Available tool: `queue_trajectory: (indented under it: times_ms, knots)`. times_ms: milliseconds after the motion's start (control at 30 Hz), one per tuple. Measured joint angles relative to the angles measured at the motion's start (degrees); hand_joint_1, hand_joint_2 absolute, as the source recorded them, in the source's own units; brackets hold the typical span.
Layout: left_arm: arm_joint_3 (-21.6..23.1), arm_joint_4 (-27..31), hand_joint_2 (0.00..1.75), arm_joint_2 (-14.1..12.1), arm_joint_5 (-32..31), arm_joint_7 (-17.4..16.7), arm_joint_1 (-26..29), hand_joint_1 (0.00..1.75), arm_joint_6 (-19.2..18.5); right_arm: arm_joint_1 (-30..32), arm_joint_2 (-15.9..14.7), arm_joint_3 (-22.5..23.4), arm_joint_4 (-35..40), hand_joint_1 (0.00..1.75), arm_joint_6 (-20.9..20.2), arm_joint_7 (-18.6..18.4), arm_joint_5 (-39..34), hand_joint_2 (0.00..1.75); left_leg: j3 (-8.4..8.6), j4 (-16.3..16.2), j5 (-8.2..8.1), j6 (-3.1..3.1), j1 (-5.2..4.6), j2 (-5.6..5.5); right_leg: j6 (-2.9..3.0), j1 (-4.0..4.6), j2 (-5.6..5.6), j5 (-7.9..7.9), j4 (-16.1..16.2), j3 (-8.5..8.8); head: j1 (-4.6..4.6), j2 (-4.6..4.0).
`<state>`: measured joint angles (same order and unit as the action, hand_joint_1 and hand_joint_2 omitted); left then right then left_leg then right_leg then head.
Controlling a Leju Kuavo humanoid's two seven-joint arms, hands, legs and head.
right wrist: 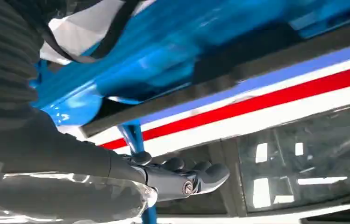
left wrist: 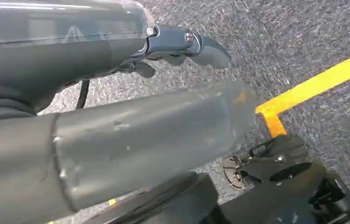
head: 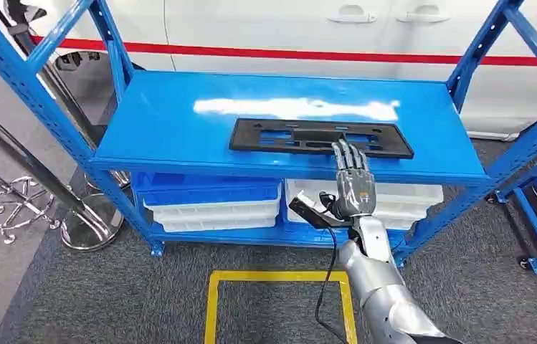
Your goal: Take the parts from the cabinet and place them on the table.
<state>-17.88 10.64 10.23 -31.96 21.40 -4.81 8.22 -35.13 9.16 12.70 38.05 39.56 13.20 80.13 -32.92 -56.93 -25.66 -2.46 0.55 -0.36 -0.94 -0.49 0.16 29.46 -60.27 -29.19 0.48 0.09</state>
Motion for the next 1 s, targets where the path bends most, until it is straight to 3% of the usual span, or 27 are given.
queue_trajectory:
  times_ms: [33, 67, 133, 167, 200, 233, 267, 300, 333, 400, 433, 500, 533, 567, 600, 667, 700, 733, 800, 833, 867, 900, 967, 1000]
  knots:
    - [0.0, 0.0, 0.00, 0.0, -0.2, 0.0, -0.1, 0.00, 0.0, -0.2, 0.0, 0.1, 0.0, 0.00, 0.0, 0.0, 0.0, 1.75, 0.88, 0.2, -0.50, -0.43, 0.06, 0.06, -0.21, 0.06, 0.01, -0.35, -4.0, -2.44, 0.00, 0.00]
    - [-0.1, 0.0, 0.00, 0.0, -0.3, 0.0, -0.2, 0.00, 0.0, -0.2, -0.1, 0.2, 0.0, 0.00, 0.0, 0.0, 0.1, 1.75, 1.54, 0.3, -1.10, -0.62, 0.07, 0.06, -0.54, 0.01, 0.03, 0.29, -8.3, -5.68, 0.02, 0.00]
    - [-0.1, 0.0, 0.00, 0.2, -0.4, 0.0, -0.1, 0.00, 0.0, 0.3, -0.3, 0.5, -0.1, 0.00, 0.0, 0.0, 0.2, 1.75, 3.19, 0.4, -2.56, -0.65, 0.07, -0.06, -0.93, -0.23, 0.01, 3.60, -14.3, -11.50, 0.02, 0.00]
    - [-0.1, 0.0, 0.00, 0.2, -0.4, -0.2, 0.0, 0.00, 0.1, 0.6, -0.4, 0.5, -0.1, 0.00, 0.0, 0.0, 0.2, 1.75, 4.39, 0.4, -3.51, -0.56, 0.08, -0.17, -0.93, -0.31, -0.02, 5.20, -14.9, -13.49, 0.02, 0.00]
    - [-0.1, 0.0, 0.00, 0.2, -0.5, -0.2, 0.2, 0.00, 0.1, 0.7, -0.5, 0.5, -0.1, 0.00, 0.0, 0.0, 0.2, 1.75, 5.78, 0.4, -4.59, -0.39, 0.10, -0.32, -0.88, -0.34, -0.05, 5.57, -13.4, -14.41, 0.04, 0.00]
    - [-0.1, 0.0, 0.00, 0.2, -0.5, -0.3, 0.3, 0.00, 0.1, 0.8, -0.5, 0.5, -0.1, 0.00, 0.0, 0.0, 0.2, 1.75, 7.01, 0.4, -5.46, -0.31, 0.11, -0.40, -0.77, -0.34, -0.09, 4.75, -10.9, -14.50, 0.02, 0.00]
    - [-0.1, 0.0, 0.00, 0.2, -0.5, -0.3, 0.3, 0.00, 0.2, 0.8, -0.8, 0.6, -0.1, 0.00, 0.0, 0.0, 0.2, 1.75, 8.64, 0.4, -6.70, -0.16, 0.10, -0.48, -0.60, -0.32, -0.12, 1.56, -6.8, -14.19, 0.04, 0.00]
    - [-0.1, 0.0, 0.00, 0.2, -0.5, -0.4, 0.3, 0.00, 0.2, 1.0, -1.0, 0.7, -0.1, 0.00, 0.0, 0.0, 0.2, 1.75, 9.68, 0.4, -7.69, 0.10, 0.08, -0.46, -0.29, -0.23, -0.16, -4.45, -2.7, -13.91, 0.04, -0.02]
    - [-0.2, -0.1, 0.00, 0.4, -0.4, -0.6, 0.5, 0.00, 0.2, 1.4, -1.0, 0.8, -0.2, 0.00, -0.1, 0.0, 0.2, 1.75, 11.02, -0.3, -8.71, 0.35, -0.14, -0.47, 0.10, 0.12, -0.12, -12.81, 1.2, -14.55, 0.02, 0.00]
    - [-0.7, -0.1, 0.00, 0.4, -0.2, -1.2, -0.1, 0.00, 0.0, 1.5, -1.3, 1.0, 0.0, 0.00, 0.0, 0.1, 0.2, 1.75, 10.86, 0.4, -9.99, 1.54, 0.01, -0.76, 1.01, 0.53, 0.17, -11.32, -0.3, -14.16, -0.13, 0.00]
    - [-1.0, 0.0, 0.00, 0.4, 0.2, -1.5, -0.3, 0.00, -0.1, 0.7, -1.2, 1.0, 0.5, 0.00, 0.0, -0.1, 0.4, 1.75, 11.15, -0.1, -9.34, 1.93, 0.17, -0.53, 1.69, 0.83, 0.31, -10.63, -0.3, -13.98, 0.11, 0.00]
    - [-1.2, 0.0, 0.00, 0.5, 0.2, -1.5, -0.6, 0.00, -0.2, 0.1, -1.3, 1.0, 0.5, 0.00, 0.0, -0.1, 0.4, 1.75, 8.41, -6.2, -6.45, 2.47, 0.24, -0.33, 2.57, 0.37, 0.40, -9.64, 0.9, -12.10, 0.13, 0.00]
    - [-1.3, 0.0, 0.00, 0.5, 0.2, -1.5, -0.6, 0.00, -0.2, 0.1, -1.4, 1.1, 0.5, 0.00, 0.0, -0.1, 0.4, 1.75, 6.29, -9.9, -6.02, 2.62, 0.23, -0.12, 3.04, 0.31, 0.37, -9.18, 1.4, -11.07, 0.13, 0.00]
    - [-1.4, 0.0, 0.00, 0.5, 0.2, -1.5, -0.6, 0.00, -0.2, 0.2, -1.3, 1.1, 0.5, 0.00, 0.0, -0.1, 0.4, 1.75, 4.00, -13.0, -7.35, 2.82, 0.23, -0.09, 3.23, 0.28, 0.37, -8.76, 1.7, -10.32, 0.11, 0.00]
    - [-1.5, 0.0, 0.00, 0.5, 0.2, -1.5, -0.6, 0.00, -0.2, 0.3, -1.3, 1.1, 0.4, 0.00, 0.0, -0.1, 0.4, 1.75, 1.71, -15.4, -9.91, 3.04, 0.26, -0.09, 3.24, 0.28, 0.43, -8.23, 1.9, -9.66, 0.09, 0.00]
    - [-1.6, 0.0, 0.00, 0.5, 0.2, -1.5, -0.6, 0.00, -0.2, 0.4, -1.3, 1.1, 0.4, 0.00, 0.0, -0.1, 0.5, 1.75, -1.79, -17.2, -14.11, 3.24, 0.25, -0.07, 3.16, 0.29, 0.62, -7.22, 1.8, -8.61, 0.09, 0.00]
    - [-1.6, 0.0, 0.00, 0.5, 0.2, -1.4, -0.6, 0.00, -0.2, 0.5, -1.3, 1.1, 0.4, 0.00, 0.0, -0.1, 0.4, 1.75, -2.65, -16.1, -13.44, 3.28, 0.25, -0.06, 3.09, 0.31, 0.67, -6.69, 1.7, -8.08, 0.11, -0.02]
    - [-1.6, 0.0, 0.00, 0.5, 0.1, -1.4, -0.5, 0.00, -0.2, 0.6, -1.3, 1.1, 0.4, 0.00, 0.0, -0.1, 0.3, 1.75, -2.58, -13.5, -10.74, 3.17, 0.24, -0.06, 2.97, 0.33, 0.72, -6.20, 1.6, -7.50, 0.09, 0.00]
    - [-1.6, 0.0, 0.00, 0.4, 0.0, -1.3, -0.5, 0.00, -0.1, 0.6, -1.3, 1.1, 0.4, 0.00, 0.0, -0.1, 0.3, 1.75, -0.61, -4.3, -1.53, 2.56, 0.14, -0.01, 2.67, 0.40, 0.71, -5.37, 1.5, -6.25, 0.11, 0.00]
    - [-1.7, 0.0, 0.00, 0.4, -0.1, -1.3, -0.5, 0.00, -0.1, 0.6, -1.3, 1.1, 0.4, 0.00, 0.0, -0.1, 0.3, 1.75, -0.11, -2.5, -0.44, 1.94, -0.07, 0.11, 2.51, 0.32, 0.68, -5.16, 1.7, -5.94, 0.15, -0.02]
    - [-1.9, 0.0, 0.00, 0.4, -0.3, -1.3, -0.6, 0.00, -0.1, 0.6, -1.3, 1.1, 0.4, 0.00, 0.0, -0.1, 0.3, 1.75, -0.83, -1.4, -2.06, 1.85, -0.52, 0.15, 2.19, 0.38, 0.72, -5.25, 1.7, -6.11, 0.09, 0.00]
    - [-2.0, 0.0, 0.00, 0.4, -0.3, -1.3, -0.7, 0.00, -0.1, 0.6, -1.3, 1.1, 0.4, 1.75, 0.0, -0.1, 0.2, 1.75, -0.59, -1.4, -0.76, 1.26, -0.57, 0.05, 1.80, 0.44, 0.71, -5.10, 1.6, -6.33, 0.06, 0.00]
    - [-2.1, 0.1, 0.00, 0.4, -0.4, -1.3, -0.5, 0.00, -0.1, 0.7, -1.3, 1.1, 0.3, 1.75, 0.0, -0.1, 0.0, 1.75, -0.38, -1.0, -0.41, 0.65, -0.60, -0.03, 1.18, 0.45, 0.70, -4.98, 2.0, -5.96, 0.06, -0.02]
    - [-2.1, 0.1, 0.00, 0.6, -0.4, -1.3, -0.5, 0.00, 0.0, 0.6, -1.4, 1.1, 0.3, 1.75, 0.0, 0.1, -0.4, 1.75, 0.15, -0.2, 0.15, 0.09, 0.25, 0.16, 0.86, 0.66, 0.65, -4.59, 1.7, -6.07, 0.04, 0.00]
